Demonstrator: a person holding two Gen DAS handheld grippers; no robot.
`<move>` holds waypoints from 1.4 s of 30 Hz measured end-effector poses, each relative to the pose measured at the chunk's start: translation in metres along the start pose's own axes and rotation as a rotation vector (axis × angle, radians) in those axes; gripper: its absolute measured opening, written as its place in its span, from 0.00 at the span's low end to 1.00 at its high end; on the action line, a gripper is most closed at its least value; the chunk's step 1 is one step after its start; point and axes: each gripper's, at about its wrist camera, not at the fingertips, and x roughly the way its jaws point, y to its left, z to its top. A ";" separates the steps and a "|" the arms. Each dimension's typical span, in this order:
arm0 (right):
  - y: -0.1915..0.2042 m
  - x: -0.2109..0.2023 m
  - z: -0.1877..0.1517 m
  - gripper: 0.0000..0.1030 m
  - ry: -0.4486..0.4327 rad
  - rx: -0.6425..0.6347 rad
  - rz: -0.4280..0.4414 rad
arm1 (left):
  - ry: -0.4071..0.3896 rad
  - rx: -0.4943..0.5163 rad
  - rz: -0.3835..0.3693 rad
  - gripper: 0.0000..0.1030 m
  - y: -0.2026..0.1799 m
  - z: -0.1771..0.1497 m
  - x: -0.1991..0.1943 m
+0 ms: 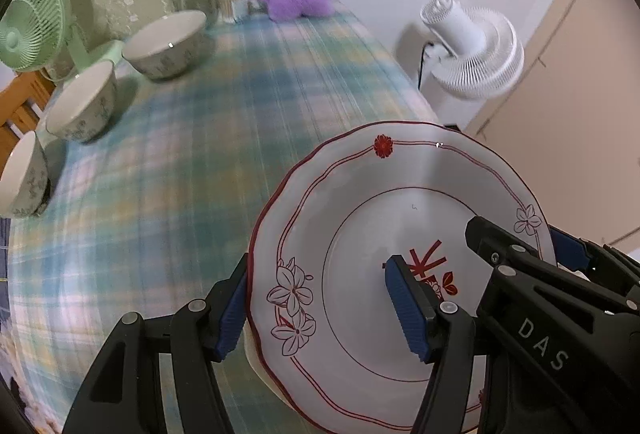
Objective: Organize plates and bowls
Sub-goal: 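Lift the red-rimmed plate and carry it over the yellow-flower plate stack, then lower the red-rimmed plate onto the stack and open the left tool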
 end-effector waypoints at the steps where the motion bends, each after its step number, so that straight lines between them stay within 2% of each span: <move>1: -0.002 0.003 -0.004 0.58 0.009 0.008 0.000 | 0.012 0.002 0.000 0.63 -0.002 -0.003 0.003; 9: -0.014 0.025 -0.020 0.58 0.070 0.010 -0.007 | 0.073 0.008 0.006 0.63 -0.011 -0.014 0.022; 19: -0.025 0.043 -0.015 0.58 0.110 -0.007 0.006 | 0.086 0.026 0.079 0.64 -0.027 -0.011 0.032; 29: -0.033 0.048 -0.012 0.57 0.131 -0.020 0.064 | 0.086 0.005 0.124 0.66 -0.031 -0.009 0.035; 32: -0.038 0.047 -0.012 0.52 0.138 -0.012 0.091 | 0.087 -0.001 0.135 0.67 -0.033 -0.008 0.036; 35: -0.042 0.044 -0.012 0.42 0.136 -0.022 0.095 | 0.090 -0.010 0.148 0.68 -0.034 -0.007 0.036; 37: -0.045 0.042 -0.011 0.30 0.137 -0.039 0.079 | 0.095 -0.019 0.157 0.68 -0.034 -0.006 0.037; 42: -0.044 0.042 -0.011 0.29 0.142 -0.100 0.076 | 0.106 -0.034 0.172 0.69 -0.034 -0.005 0.038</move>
